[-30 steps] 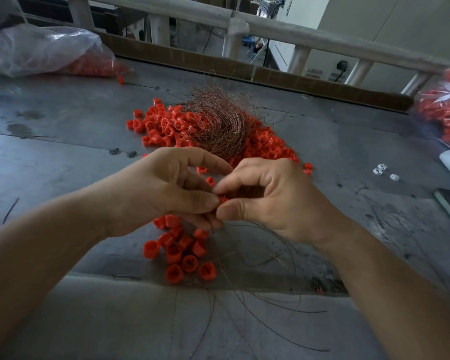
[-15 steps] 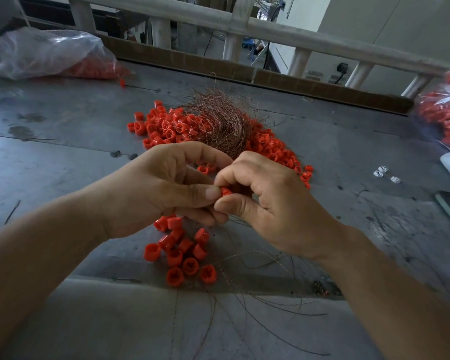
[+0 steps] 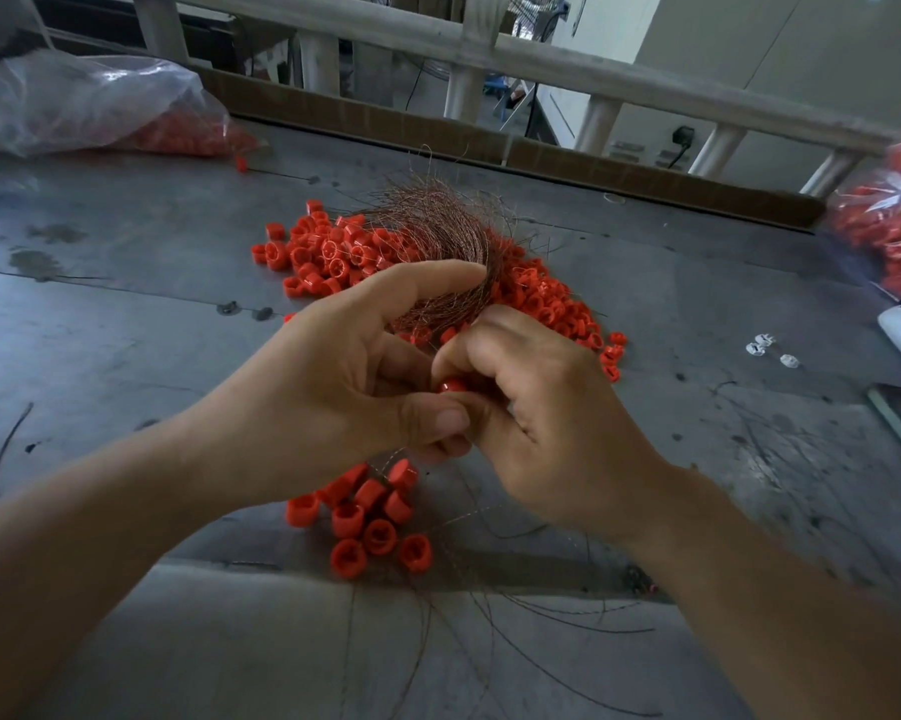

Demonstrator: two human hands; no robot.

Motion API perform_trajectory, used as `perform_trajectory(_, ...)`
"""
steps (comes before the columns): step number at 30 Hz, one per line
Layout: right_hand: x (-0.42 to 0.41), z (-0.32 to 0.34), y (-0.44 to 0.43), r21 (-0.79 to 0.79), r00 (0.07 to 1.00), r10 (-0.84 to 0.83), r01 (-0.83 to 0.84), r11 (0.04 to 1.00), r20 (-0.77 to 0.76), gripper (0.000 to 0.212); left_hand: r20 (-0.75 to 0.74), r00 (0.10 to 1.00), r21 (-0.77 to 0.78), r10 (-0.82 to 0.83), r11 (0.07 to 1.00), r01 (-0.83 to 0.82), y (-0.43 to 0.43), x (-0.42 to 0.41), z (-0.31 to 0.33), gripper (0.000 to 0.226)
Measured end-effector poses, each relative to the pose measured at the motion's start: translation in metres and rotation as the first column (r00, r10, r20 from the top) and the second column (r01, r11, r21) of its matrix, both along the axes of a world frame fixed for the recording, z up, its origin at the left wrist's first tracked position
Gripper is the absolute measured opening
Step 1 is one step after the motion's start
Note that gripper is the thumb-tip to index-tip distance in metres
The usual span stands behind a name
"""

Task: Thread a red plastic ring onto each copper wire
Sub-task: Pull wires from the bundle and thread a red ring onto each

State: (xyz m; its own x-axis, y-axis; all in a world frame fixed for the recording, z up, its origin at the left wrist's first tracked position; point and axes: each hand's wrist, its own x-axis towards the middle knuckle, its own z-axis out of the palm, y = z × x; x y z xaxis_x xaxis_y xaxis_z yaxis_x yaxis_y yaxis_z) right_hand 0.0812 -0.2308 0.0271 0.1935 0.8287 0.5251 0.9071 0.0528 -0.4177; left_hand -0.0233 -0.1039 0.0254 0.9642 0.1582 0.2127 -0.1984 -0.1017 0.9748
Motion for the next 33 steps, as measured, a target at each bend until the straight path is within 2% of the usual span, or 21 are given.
perform_trajectory(6, 0.003, -0.002, 0.000, -0.046, 0.994, 0.033, -0.038, 0.998, -0.105, 0.006, -0.035, 0.999, -0.042, -0.036, 0.999, 0.034, 0.003, 0.001, 0.001, 0.074)
perform_trajectory(9, 0.002, 0.001, -0.001, -0.007, 0.989, 0.039, -0.040, 0.999, -0.144, 0.006, -0.048, 0.997, -0.112, -0.058, 0.992, 0.052, 0.005, 0.003, 0.002, 0.070)
perform_trajectory(13, 0.001, 0.005, -0.002, 0.045, 0.985, 0.036, -0.028, 0.999, -0.167, 0.016, -0.071, 0.996, -0.172, -0.045, 0.985, 0.033, 0.008, 0.004, 0.003, 0.062)
perform_trajectory(16, 0.005, 0.007, -0.003, 0.063, 0.969, 0.031, -0.016, 0.998, -0.246, 0.026, -0.041, 0.996, -0.220, -0.073, 0.973, 0.062, 0.010, 0.004, 0.005, 0.059)
perform_trajectory(21, 0.012, 0.009, -0.004, 0.045, 0.941, -0.021, 0.038, 0.998, -0.338, 0.006, 0.065, 0.996, -0.379, 0.055, 0.925, -0.026, 0.015, 0.004, 0.013, 0.044)
perform_trajectory(24, 0.012, 0.008, -0.005, 0.057, 0.945, -0.025, 0.045, 0.997, -0.325, 0.007, 0.082, 0.987, -0.362, 0.137, 0.927, -0.099, 0.010, 0.006, 0.016, 0.045)
perform_trajectory(29, 0.013, 0.010, -0.006, 0.106, 0.950, -0.058, 0.094, 0.990, -0.308, 0.008, 0.094, 0.991, -0.314, 0.091, 0.948, -0.058, 0.013, 0.004, 0.015, 0.033)
perform_trajectory(33, 0.014, 0.012, -0.008, 0.102, 0.954, -0.103, 0.137, 0.985, -0.283, 0.007, 0.053, 0.986, -0.290, 0.157, 0.947, -0.135, 0.018, 0.005, 0.011, 0.031)
